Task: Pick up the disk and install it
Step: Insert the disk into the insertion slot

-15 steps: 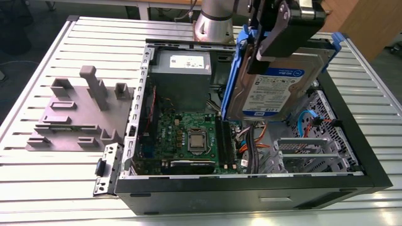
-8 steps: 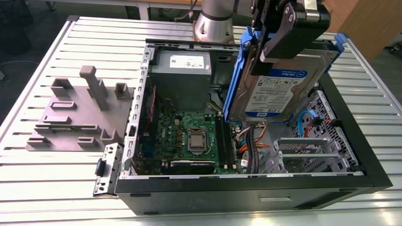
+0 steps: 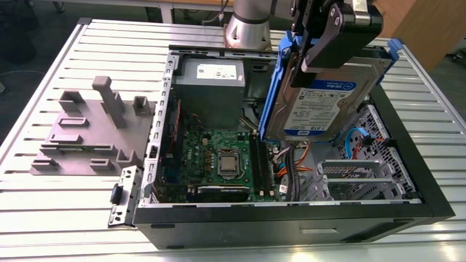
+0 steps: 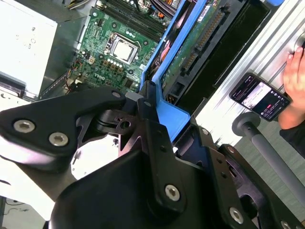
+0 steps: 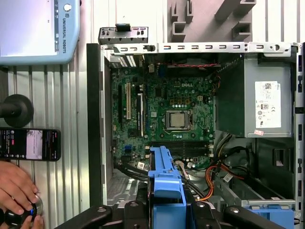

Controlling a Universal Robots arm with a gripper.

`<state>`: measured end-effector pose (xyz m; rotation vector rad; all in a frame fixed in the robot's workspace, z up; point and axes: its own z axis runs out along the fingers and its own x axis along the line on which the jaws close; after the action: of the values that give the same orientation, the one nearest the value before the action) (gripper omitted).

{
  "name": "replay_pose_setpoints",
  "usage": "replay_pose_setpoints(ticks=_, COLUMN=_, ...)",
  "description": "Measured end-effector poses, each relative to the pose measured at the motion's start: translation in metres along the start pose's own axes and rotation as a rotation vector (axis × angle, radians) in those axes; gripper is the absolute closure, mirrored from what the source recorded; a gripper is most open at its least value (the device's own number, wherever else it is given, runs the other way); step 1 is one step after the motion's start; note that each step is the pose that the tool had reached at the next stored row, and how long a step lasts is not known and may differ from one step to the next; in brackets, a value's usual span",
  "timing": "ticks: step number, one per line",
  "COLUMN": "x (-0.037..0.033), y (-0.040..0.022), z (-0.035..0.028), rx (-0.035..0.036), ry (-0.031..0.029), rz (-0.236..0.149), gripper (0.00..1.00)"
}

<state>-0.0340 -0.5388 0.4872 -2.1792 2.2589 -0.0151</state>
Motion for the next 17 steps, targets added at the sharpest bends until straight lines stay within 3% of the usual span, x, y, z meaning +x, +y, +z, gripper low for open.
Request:
replay_pose_setpoints(ticks=3, x=0.0006, y=0.0, z=0.0005, rx=0.0001, ry=-0.0003, rz=0.0, gripper=0.64)
replay_pose_setpoints(ticks=8, x=0.0076, y=-0.0021, z=0.0023, rx=0.0, ry=-0.0001, rz=0.0, gripper=0.64)
replay_pose_setpoints(ticks=11, x=0.0095, y=-0.01, z=0.004, rx=0.0001, ry=-0.0003, rz=0.0, gripper=0.64)
replay_pose_setpoints(ticks=17, x=0.0092, y=-0.0322, z=0.0082, rx=0.0, ry=-0.0002, rz=0.0, gripper=0.64)
